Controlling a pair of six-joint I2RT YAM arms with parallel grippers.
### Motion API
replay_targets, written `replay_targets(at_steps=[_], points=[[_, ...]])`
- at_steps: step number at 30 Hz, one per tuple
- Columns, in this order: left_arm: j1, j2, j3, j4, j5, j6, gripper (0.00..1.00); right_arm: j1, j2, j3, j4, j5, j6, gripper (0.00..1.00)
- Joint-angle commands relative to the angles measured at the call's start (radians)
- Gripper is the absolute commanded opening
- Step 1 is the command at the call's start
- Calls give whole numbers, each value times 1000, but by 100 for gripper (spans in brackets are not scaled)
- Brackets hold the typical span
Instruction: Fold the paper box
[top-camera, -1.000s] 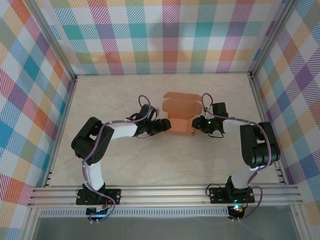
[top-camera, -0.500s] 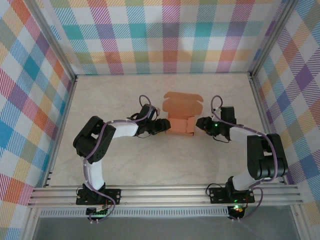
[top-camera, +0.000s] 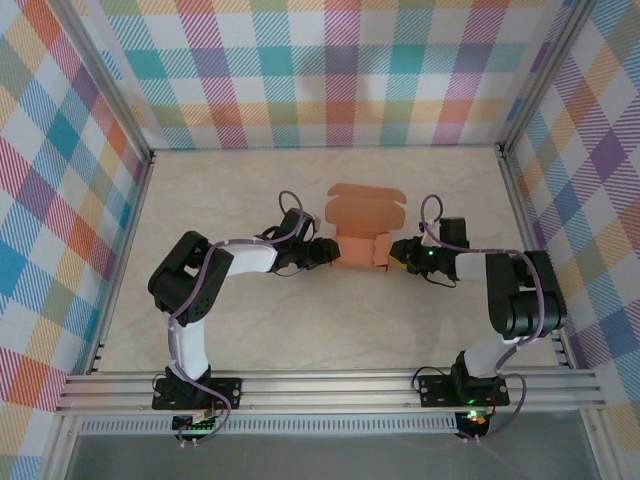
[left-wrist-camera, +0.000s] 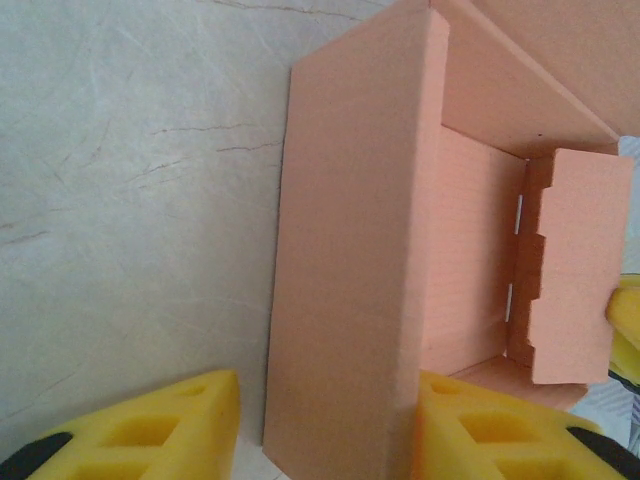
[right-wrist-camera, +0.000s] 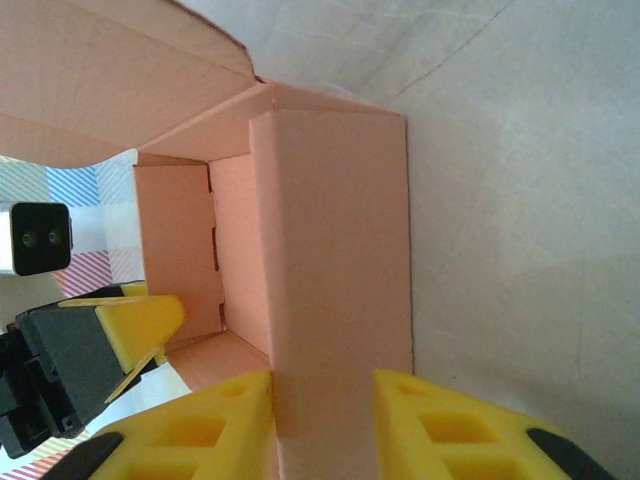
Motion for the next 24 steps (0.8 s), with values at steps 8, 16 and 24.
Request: replay_targets(at_steps=[8,16,24], points=[[-1,28,18,-2,22,8,44,-32,-14,-37,126,-71,52,32],[-1,34,18,0,22,6,44,-45,21,-43,132,-79,48,31],[0,35,22,-5,24,9,44,-45,73,-30,152,-126,51,30]])
